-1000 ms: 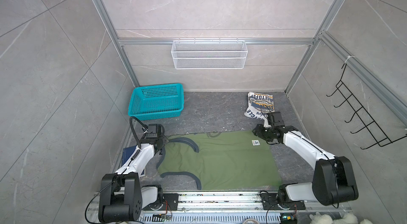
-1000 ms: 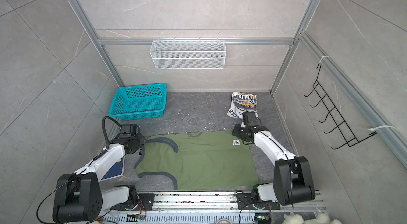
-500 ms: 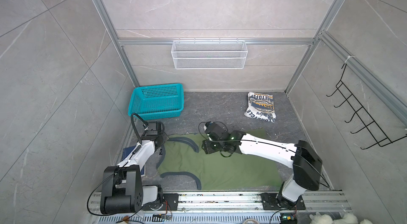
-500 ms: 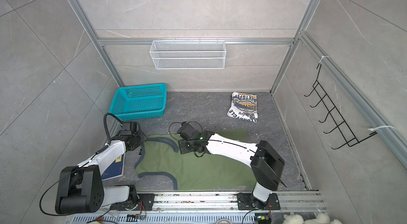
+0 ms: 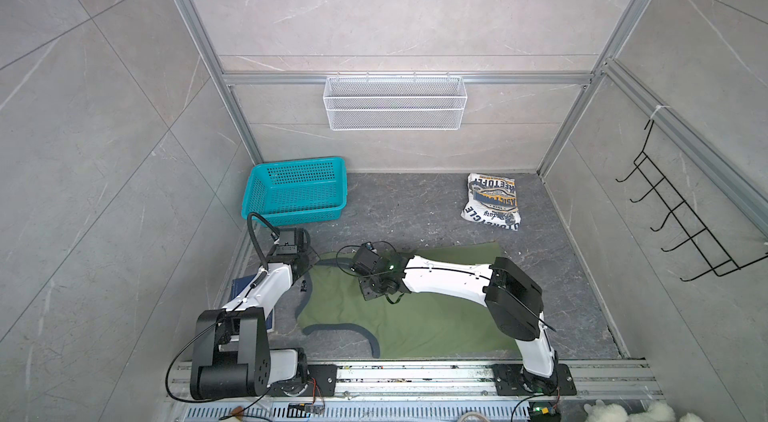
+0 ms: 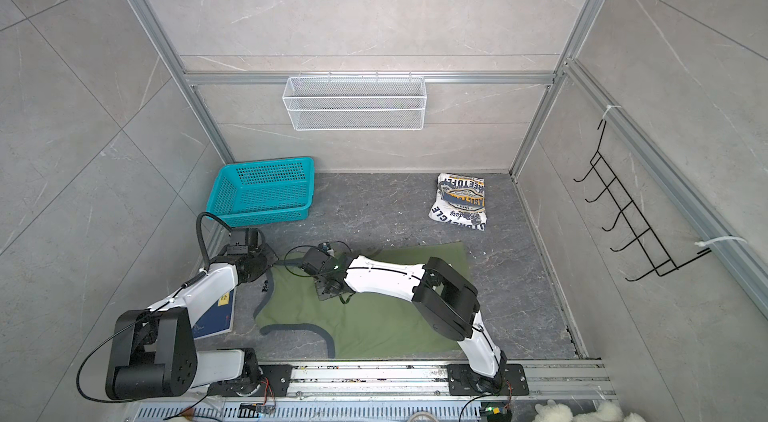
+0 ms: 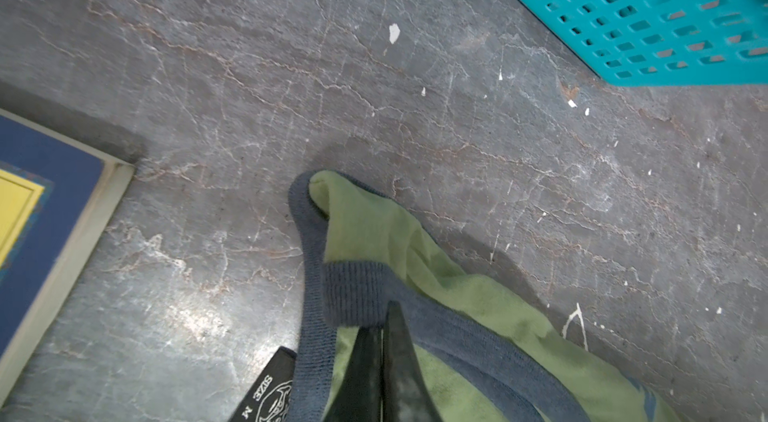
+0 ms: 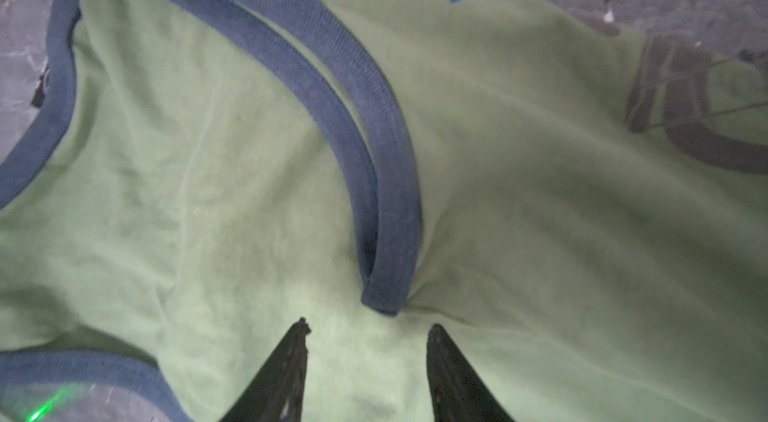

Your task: Fold and stack the tank tops

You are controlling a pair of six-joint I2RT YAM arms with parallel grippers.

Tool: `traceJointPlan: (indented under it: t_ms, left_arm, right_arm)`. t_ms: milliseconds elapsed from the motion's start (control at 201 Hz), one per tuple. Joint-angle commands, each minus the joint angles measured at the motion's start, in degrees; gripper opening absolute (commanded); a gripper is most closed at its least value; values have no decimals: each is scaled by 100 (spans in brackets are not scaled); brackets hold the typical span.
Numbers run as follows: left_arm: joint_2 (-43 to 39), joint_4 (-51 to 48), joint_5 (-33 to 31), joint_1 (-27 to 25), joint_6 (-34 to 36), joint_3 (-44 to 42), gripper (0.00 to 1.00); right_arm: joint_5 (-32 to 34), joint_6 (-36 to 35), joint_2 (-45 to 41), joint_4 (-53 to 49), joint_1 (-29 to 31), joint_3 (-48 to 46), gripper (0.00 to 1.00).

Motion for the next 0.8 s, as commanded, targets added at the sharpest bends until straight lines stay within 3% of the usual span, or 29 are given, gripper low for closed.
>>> traceJointPlan:
  t_ms: [0,299,428,532,791]
  left_arm:
    - [30,169,89,36,61,107,0]
    - [74,238,142,34,37,88,0]
    - [91,245,121,38,30,90,0]
    - [101,217,82,36,47,117,0]
    - [-20,133,-38,45,55,212,0]
  right_arm:
    - [470,112,323,-523,18,361,46]
    - [539,62,620,-657,33,582,28]
    - [612,19,451,-614,67,470,9]
    - [789,-31,117,-636,168,344,1]
    - [981,36,-742,-565,394,-284,0]
